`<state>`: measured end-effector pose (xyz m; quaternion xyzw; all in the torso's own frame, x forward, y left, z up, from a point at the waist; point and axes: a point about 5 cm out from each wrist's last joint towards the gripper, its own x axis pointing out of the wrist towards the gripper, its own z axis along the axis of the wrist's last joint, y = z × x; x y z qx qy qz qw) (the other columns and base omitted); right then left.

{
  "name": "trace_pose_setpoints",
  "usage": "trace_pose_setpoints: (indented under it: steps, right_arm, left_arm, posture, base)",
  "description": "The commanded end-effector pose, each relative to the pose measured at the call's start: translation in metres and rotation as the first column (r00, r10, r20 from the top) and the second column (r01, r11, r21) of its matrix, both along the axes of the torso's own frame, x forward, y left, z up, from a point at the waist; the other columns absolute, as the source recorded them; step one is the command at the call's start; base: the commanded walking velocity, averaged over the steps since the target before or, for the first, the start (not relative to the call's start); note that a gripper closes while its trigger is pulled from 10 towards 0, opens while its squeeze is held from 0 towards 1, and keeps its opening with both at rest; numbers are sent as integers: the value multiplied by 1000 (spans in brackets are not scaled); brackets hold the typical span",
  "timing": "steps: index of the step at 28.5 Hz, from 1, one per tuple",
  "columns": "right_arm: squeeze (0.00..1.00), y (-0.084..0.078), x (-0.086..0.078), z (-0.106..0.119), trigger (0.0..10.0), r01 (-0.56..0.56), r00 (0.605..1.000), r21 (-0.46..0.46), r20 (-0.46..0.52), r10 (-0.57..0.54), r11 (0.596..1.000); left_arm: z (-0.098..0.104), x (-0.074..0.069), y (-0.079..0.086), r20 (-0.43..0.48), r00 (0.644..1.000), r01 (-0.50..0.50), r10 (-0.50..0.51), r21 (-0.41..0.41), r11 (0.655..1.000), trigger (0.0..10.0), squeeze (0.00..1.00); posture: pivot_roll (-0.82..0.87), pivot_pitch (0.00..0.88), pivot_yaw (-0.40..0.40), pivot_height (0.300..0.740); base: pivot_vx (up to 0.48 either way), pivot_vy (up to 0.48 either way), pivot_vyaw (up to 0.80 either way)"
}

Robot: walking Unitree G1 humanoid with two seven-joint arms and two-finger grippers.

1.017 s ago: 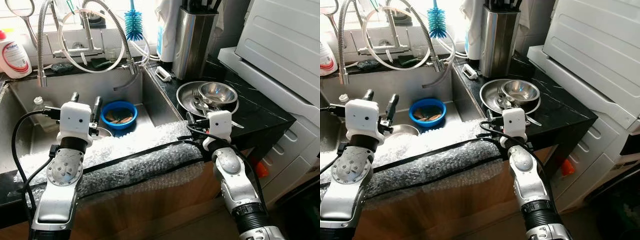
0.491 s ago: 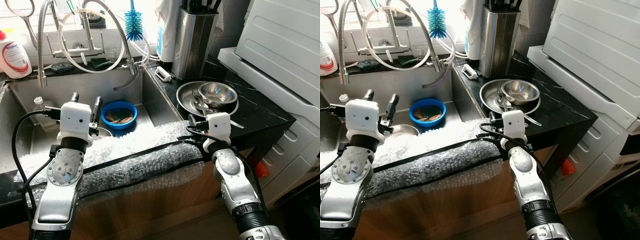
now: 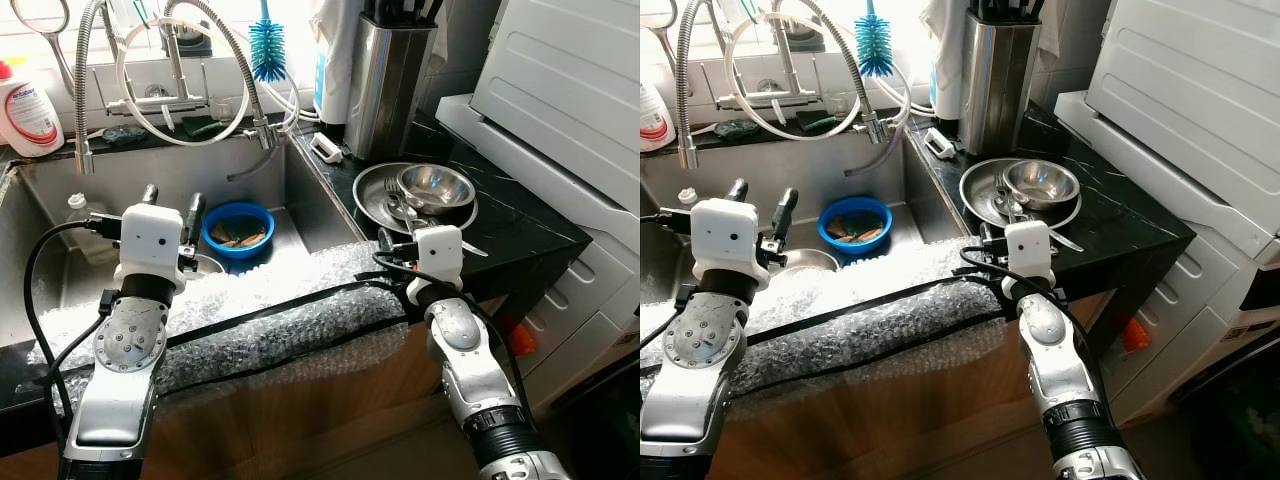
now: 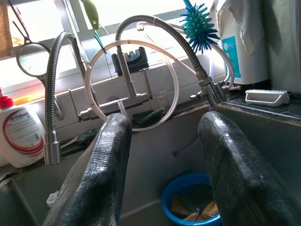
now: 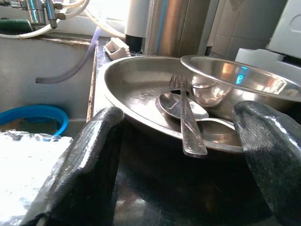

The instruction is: Kitchen organization

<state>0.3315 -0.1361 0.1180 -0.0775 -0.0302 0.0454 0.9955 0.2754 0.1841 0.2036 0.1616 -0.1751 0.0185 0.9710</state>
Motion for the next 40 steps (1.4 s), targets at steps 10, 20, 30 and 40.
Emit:
trace_pose_setpoints:
  steps: [10, 20, 30, 40]
  right_arm:
    - [0, -4, 2, -1, 0, 21, 1000, -5, -12, -21, 1000]
    - [0, -2, 2, -2, 0, 11, 1000, 6, -17, -11, 1000]
    - [0, -1, 3, -1, 0, 9, 1000, 14, -16, -9, 1000]
    - [0, 1, 4, 6, 0, 4, 1000, 52, 10, -4, 999]
  left_arm:
    - [5, 0, -3, 28, 1000, 12, -12, 19, 1000, 10000, 0]
    - [5, 0, -4, 24, 1000, 17, -18, 23, 1000, 10000, 0]
    - [6, 0, -3, 25, 1000, 16, -16, 26, 1000, 10000, 0]
    - [6, 0, -2, 29, 1000, 11, -11, 29, 1000, 10000, 0]
  posture:
    - [-28, 4, -62, 727]
    - [-28, 6, -61, 727]
    - [-26, 6, -60, 727]
    - [-24, 6, -60, 727]
  base:
    - [0, 0, 0]
    - [0, 0, 0]
    - [0, 0, 0]
    - [0, 0, 0]
